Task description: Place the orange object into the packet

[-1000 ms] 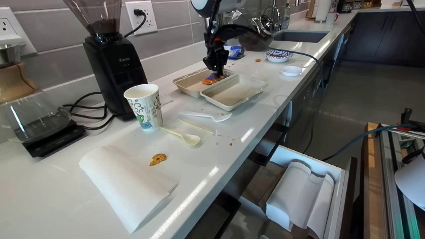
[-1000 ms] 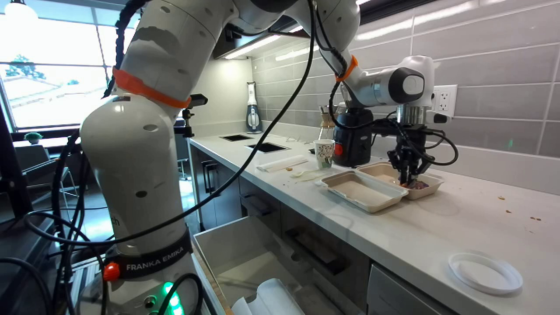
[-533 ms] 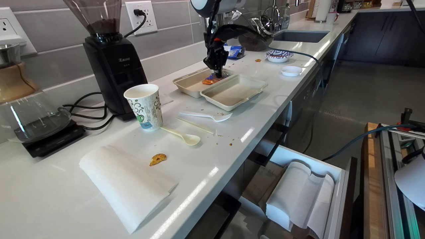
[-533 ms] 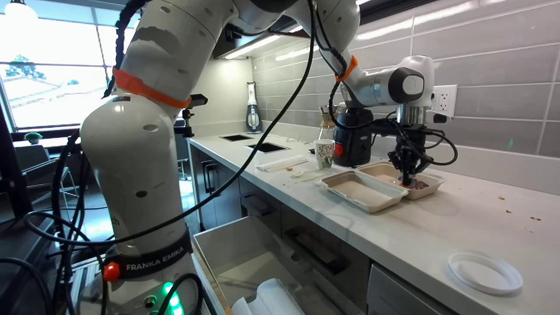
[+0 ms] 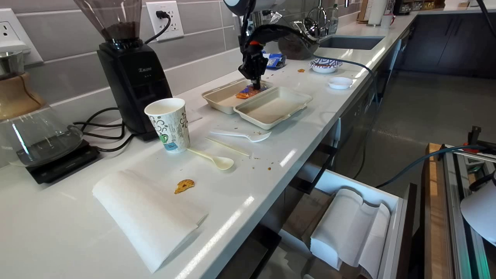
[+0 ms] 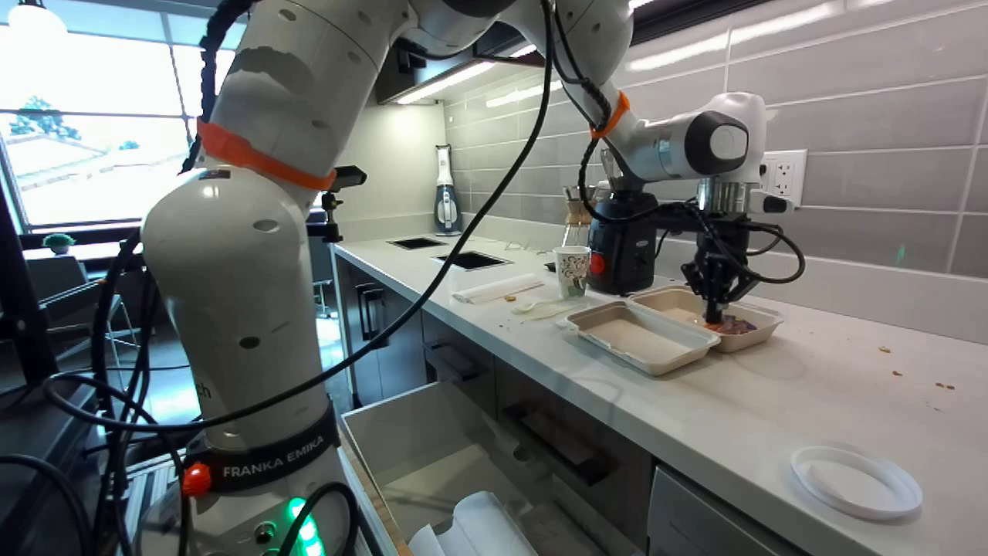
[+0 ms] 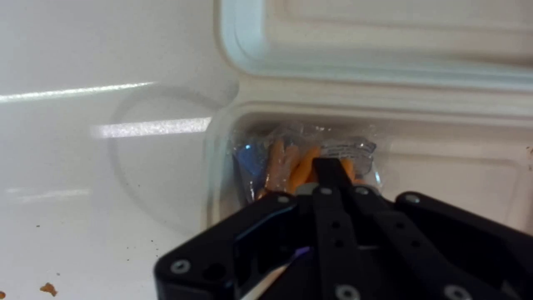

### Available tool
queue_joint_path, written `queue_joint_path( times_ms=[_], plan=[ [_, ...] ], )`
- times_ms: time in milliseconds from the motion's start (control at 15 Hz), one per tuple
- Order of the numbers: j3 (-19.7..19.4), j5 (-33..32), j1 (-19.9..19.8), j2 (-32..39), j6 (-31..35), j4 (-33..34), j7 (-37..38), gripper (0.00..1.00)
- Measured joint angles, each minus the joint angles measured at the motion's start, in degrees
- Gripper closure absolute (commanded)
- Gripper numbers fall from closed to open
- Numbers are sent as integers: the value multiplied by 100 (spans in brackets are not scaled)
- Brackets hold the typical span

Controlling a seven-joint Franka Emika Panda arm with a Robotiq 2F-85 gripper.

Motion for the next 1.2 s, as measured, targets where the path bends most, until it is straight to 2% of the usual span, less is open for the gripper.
queue_joint_path(
  times_ms=[400, 1000, 1067, 1200],
  plan=[
    [43, -49, 62, -383, -774, -3, 1, 100],
    [48, -276, 197, -772, -890, -34, 236, 100],
    [48, -316, 209, -809, -890, -45, 276, 74],
    [49, -354, 241, -904, -891, -76, 371, 66]
  ],
)
